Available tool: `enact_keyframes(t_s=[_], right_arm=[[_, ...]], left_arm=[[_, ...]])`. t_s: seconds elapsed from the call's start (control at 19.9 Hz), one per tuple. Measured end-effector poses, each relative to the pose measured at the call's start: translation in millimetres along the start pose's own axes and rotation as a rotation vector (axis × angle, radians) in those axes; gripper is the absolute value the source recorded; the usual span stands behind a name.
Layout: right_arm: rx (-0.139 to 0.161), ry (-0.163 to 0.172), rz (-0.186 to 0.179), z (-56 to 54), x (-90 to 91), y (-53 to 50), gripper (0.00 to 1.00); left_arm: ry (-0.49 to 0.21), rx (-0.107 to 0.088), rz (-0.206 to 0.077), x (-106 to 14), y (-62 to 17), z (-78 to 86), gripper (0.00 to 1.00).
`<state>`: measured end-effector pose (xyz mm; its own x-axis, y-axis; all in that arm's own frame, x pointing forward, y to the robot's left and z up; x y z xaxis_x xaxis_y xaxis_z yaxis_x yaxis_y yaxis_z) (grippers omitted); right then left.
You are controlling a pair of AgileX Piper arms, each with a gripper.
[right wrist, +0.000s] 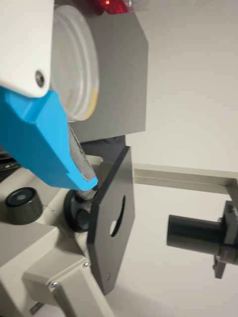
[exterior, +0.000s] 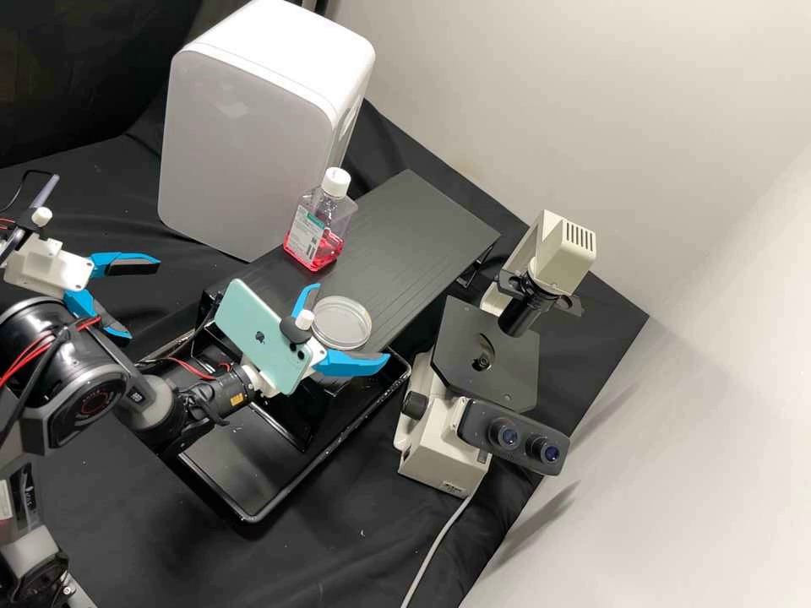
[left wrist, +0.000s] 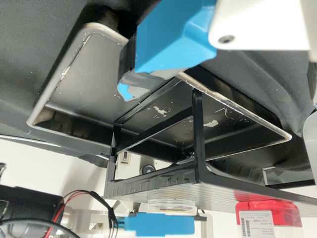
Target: Remove the lid from the petri dish
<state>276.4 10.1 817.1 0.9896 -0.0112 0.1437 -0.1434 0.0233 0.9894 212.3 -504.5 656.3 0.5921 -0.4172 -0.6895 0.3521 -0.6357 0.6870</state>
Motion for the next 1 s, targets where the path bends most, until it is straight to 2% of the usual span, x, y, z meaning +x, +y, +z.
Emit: enact_keyframes(t_s=[0.3, 0.45, 0.7, 0.75, 1.0], right_arm=[[-0.003, 0.002, -0.014, -0.8, 1.4, -4.7, 1.0], [0.005, -0.006, -0.005, -0.7, 2.5, -5.1, 1.0], [-0.005, -0.013, -0.028, 1.1, 5.5, -12.1, 1.0], [-0.005, -0.013, -0.028, 1.1, 5.5, -12.1, 0.0], [-0.004, -0.012, -0.028, 1.0, 5.7, -12.0, 0.0]], left_arm=[[0.0, 0.0, 0.0, 0.0, 0.0, 0.0, 1.0], [0.0, 0.0, 0.0, 0.0, 0.0, 0.0, 1.0], [0.0, 0.0, 0.0, 0.0, 0.0, 0.0, 1.0], [0.0, 0.0, 0.0, 0.0, 0.0, 0.0, 1.0], [0.0, 0.0, 0.0, 0.0, 0.0, 0.0, 1.0]])
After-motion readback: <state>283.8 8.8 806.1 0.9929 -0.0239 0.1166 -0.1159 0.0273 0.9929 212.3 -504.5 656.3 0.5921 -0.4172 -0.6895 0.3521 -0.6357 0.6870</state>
